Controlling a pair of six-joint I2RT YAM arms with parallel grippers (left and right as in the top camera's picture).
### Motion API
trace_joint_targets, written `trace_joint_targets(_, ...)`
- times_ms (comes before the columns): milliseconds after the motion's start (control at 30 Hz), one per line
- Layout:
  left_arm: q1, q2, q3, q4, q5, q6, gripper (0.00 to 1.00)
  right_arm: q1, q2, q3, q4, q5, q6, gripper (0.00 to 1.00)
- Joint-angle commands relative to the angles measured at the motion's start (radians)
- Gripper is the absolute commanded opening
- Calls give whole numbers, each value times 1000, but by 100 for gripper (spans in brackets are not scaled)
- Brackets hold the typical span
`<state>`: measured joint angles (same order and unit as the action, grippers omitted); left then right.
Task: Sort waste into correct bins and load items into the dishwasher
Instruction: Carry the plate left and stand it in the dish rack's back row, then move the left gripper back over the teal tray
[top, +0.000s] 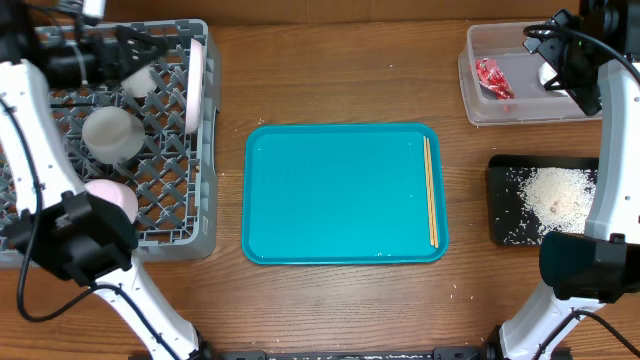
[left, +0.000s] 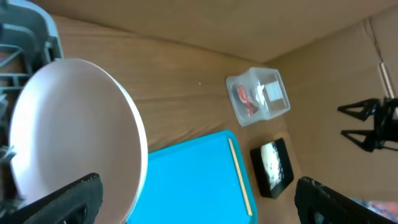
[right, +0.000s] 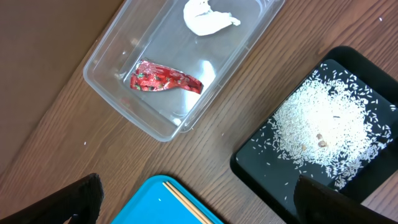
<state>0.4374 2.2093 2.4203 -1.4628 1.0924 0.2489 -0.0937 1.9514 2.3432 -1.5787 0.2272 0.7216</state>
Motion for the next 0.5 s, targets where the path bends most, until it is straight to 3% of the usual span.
trace_joint_targets(0, 14, -103, 82, -89, -4, -17, 100, 2, -9, 14, 6, 11, 2, 100)
trace_joint_targets(133, 16, -180, 85, -228, -314, -78, 100, 2, -9, 14, 5, 11, 1, 100)
trace_joint_targets(267, 16, -226, 61, -227, -526, -179, 100, 2, -9, 14, 6, 11, 2, 100)
trace_joint_targets(467, -33, -344, -72, -227, -526, -182, 100, 2, -9, 14, 6, 11, 1, 100)
